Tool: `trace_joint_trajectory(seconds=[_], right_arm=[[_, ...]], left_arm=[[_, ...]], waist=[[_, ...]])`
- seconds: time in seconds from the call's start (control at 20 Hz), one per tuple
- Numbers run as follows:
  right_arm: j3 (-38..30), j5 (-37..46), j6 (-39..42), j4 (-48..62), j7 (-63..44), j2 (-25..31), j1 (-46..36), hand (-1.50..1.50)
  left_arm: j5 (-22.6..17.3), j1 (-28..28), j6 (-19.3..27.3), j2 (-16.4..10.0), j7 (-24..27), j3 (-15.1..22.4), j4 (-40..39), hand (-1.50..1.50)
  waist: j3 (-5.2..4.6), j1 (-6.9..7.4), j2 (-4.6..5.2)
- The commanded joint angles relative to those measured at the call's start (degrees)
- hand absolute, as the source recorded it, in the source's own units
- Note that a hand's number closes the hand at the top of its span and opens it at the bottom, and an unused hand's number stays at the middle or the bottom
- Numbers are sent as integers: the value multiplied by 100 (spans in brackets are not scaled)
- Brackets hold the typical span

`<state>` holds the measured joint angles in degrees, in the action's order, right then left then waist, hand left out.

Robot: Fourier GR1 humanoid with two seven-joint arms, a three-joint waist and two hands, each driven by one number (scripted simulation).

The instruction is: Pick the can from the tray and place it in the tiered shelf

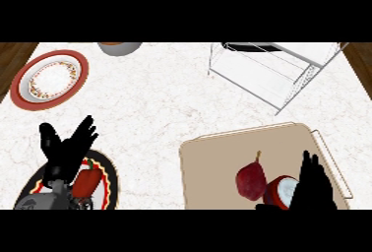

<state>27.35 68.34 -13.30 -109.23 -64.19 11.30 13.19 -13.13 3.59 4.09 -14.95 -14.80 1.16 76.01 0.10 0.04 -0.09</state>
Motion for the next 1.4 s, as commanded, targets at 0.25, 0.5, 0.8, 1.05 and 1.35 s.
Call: trace_joint_trajectory(seconds=[0.25,0.5,0.8,1.05,1.35], right_arm=[[238,-234,1127,891,119,-321,-448,150],[64,-331,746,866,431,-607,-614,150],[577,553,295,668,744,-550,-391,150],[241,-1010,567,1738,-321,-1114,-2892,150],[12,-1170,63,2626,-946,-1125,-5028,150]], left_arm=[[209,-148,35,155,50,92,-3,0],[244,3,8,210,-154,88,-20,0],[254,68,-101,221,123,-110,-283,0],[257,220,-251,179,-58,72,-122,0],[325,382,-203,239,-181,156,-127,0]], waist=[[-11,76,24],[-9,19,13],[-11,-12,9],[-4,425,132],[-16,503,79]])
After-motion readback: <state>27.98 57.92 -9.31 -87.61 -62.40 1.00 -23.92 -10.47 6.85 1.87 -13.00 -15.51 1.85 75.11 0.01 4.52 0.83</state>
